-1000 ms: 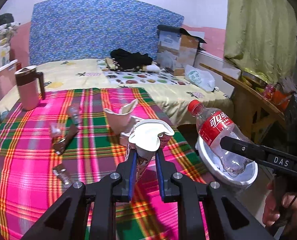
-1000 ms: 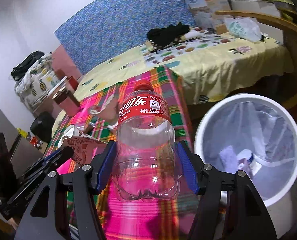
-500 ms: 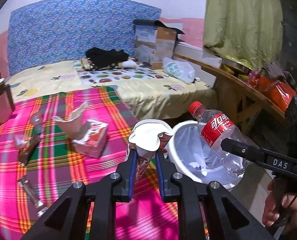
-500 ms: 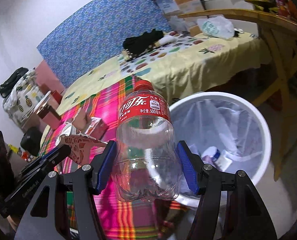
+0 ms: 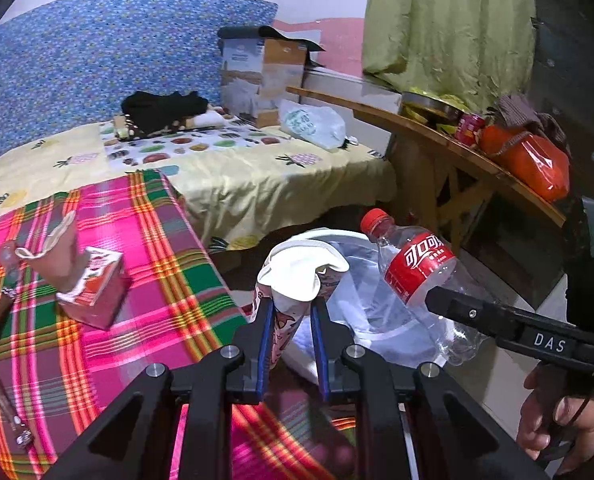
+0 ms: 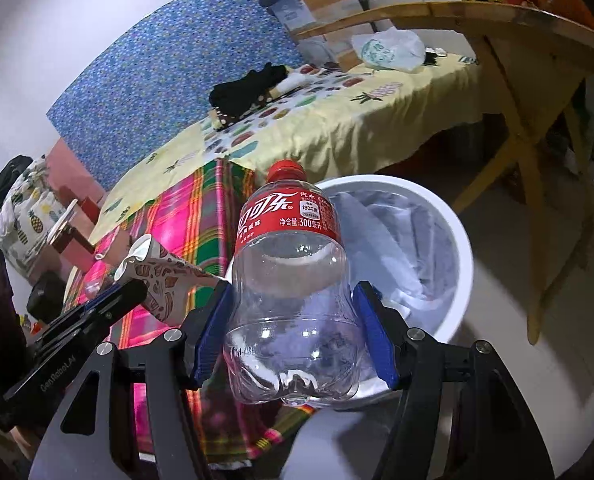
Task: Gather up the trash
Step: 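Carry the paper cup and red-label bottle over the white bin and release both, then move both tools back over the table toward the remaining trash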
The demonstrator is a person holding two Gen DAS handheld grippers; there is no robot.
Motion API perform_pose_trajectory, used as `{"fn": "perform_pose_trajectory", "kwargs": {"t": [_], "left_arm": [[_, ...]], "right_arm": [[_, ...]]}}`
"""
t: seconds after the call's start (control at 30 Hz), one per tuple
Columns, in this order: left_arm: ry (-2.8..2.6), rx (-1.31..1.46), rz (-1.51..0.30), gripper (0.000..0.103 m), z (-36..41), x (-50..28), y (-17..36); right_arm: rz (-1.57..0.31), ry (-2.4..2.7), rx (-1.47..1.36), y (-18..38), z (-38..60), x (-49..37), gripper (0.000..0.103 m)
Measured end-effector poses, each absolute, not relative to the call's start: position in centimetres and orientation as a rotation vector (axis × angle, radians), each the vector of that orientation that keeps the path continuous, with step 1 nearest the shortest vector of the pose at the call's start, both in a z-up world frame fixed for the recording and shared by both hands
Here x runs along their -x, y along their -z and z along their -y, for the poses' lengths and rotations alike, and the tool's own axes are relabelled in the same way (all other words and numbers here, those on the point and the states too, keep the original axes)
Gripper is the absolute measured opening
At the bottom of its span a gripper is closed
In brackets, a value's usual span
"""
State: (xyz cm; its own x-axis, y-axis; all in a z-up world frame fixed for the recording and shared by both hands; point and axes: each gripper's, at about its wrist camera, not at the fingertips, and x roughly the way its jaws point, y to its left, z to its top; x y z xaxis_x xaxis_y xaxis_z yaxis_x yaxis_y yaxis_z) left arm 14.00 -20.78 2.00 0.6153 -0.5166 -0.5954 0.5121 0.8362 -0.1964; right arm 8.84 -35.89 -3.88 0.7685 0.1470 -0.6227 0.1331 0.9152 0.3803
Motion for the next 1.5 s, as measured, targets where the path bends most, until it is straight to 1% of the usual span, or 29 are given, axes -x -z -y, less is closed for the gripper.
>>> {"fn": "perform_pose_trajectory", "kwargs": {"t": [0.37,0.63,0.97,1.5], "left_arm": [[0.644,-0.016,-0.716,0.019,23.8,-14.7,-0.5],[0.658,-0.013,-0.760,0.019,25.6,-16.6,1.3],[0.643,0.017,-0.743,0.019,24.5,-16.9,0.6],[0.610,0.033,-0.703,0.019,20.8,-13.9,-1.3]], "right_arm": [[-0.729,0.050,-0.440,5.0,37.9,-8.6,0.063],[-0.769,0.073,-0.437,6.0,38.5,-9.0,0.063],[-0.754,0.085,-0.387,5.5,38.6,-9.3,0.065],[-0.705,-0.018,-0.319,3.5,35.6,-8.5,0.065]]}}
